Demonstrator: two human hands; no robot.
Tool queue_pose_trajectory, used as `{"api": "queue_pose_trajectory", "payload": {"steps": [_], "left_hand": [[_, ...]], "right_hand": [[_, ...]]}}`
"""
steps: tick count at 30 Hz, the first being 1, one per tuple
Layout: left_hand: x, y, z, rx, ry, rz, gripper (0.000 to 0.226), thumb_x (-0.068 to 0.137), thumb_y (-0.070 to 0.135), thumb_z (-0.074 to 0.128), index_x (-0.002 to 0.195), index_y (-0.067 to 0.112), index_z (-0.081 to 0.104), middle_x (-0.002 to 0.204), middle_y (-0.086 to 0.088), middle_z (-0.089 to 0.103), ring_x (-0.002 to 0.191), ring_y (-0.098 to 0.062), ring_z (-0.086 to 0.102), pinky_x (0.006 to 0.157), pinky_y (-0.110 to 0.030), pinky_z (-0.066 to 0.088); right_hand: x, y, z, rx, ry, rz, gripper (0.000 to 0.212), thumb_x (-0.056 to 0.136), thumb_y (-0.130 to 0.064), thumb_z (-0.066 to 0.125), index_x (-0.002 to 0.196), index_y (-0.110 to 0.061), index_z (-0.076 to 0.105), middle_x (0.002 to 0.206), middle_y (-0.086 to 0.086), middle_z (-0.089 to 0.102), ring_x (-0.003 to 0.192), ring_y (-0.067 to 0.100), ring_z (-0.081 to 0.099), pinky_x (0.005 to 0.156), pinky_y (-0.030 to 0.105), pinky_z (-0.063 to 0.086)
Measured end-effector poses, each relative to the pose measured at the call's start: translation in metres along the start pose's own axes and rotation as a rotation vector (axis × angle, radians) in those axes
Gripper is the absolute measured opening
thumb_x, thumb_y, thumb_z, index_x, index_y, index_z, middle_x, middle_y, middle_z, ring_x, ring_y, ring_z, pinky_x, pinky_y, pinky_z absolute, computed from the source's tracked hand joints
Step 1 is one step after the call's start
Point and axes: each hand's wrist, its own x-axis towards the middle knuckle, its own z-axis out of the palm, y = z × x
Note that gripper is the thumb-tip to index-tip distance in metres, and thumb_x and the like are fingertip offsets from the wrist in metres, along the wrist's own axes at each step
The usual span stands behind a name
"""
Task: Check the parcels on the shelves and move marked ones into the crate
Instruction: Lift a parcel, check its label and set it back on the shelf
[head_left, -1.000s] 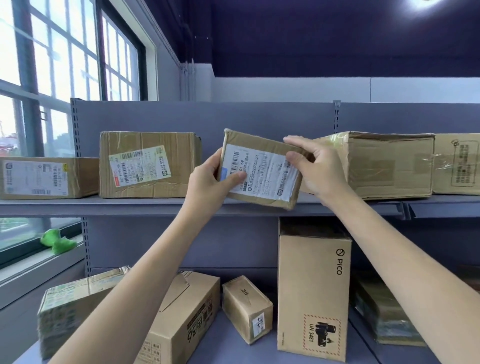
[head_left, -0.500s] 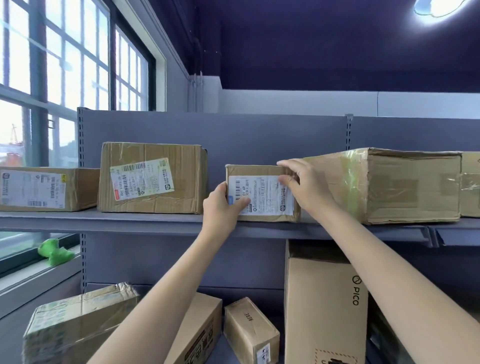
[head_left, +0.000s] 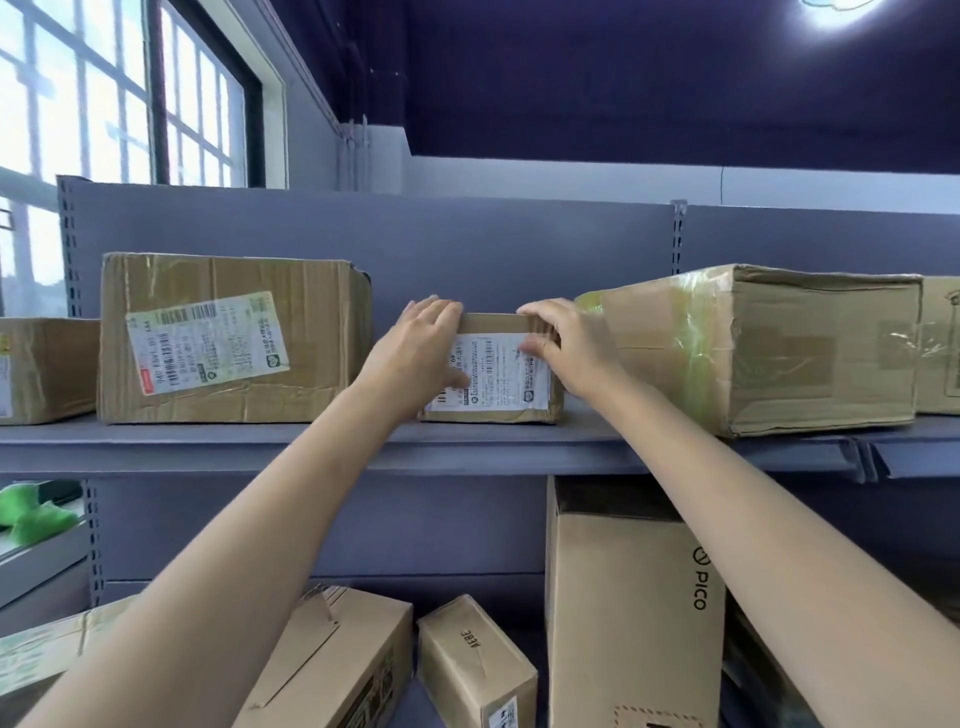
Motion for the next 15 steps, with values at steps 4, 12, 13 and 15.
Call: {"api": "queue_pose_trajectory", "payload": {"steps": [4,12,13,15], "left_hand": [[0.008,-0.001,0.015,0.033,0.045,-0.012,0.066,0.077,0.024,0.074,0.13,0.005,0.039,0.14,-0.009,0.042,0.134,-0.024,0.03,0.105,-0.036,0.032],[0.029,-0.008,0.038,0.132,0.046,-0.044,0.062,0.077,0.027,0.074,0.125,0.007,0.04,0.133,-0.008,0.045,0.13,-0.024,0.033,0.098,-0.037,0.041],[0.03,-0.009,0.04,0.138,0.046,-0.048,0.062,0.077,0.026,0.074,0.125,0.007,0.04,0.133,-0.008,0.045,0.129,-0.024,0.034,0.097,-0.037,0.042],[0.032,-0.01,0.041,0.145,0.04,-0.058,0.06,0.077,0.026,0.074,0.124,0.007,0.041,0.132,-0.008,0.046,0.128,-0.024,0.035,0.095,-0.036,0.042]], "right_hand": [[0.008,0.01,0.01,0.006,-0.006,0.014,0.036,0.088,-0.012,0.06,0.124,-0.009,0.056,0.127,0.005,0.056,0.11,0.016,0.052,0.079,0.011,0.031],[0.029,0.029,0.033,-0.022,-0.025,0.05,0.038,0.089,-0.012,0.058,0.128,-0.012,0.053,0.13,0.004,0.053,0.115,0.018,0.049,0.082,0.014,0.028],[0.031,0.03,0.035,-0.032,-0.022,0.052,0.039,0.089,-0.012,0.058,0.128,-0.012,0.053,0.13,0.004,0.053,0.116,0.019,0.049,0.082,0.016,0.029],[0.033,0.031,0.038,-0.03,-0.019,0.057,0.039,0.089,-0.011,0.058,0.127,-0.011,0.053,0.131,0.004,0.053,0.116,0.019,0.049,0.083,0.016,0.028]]}}
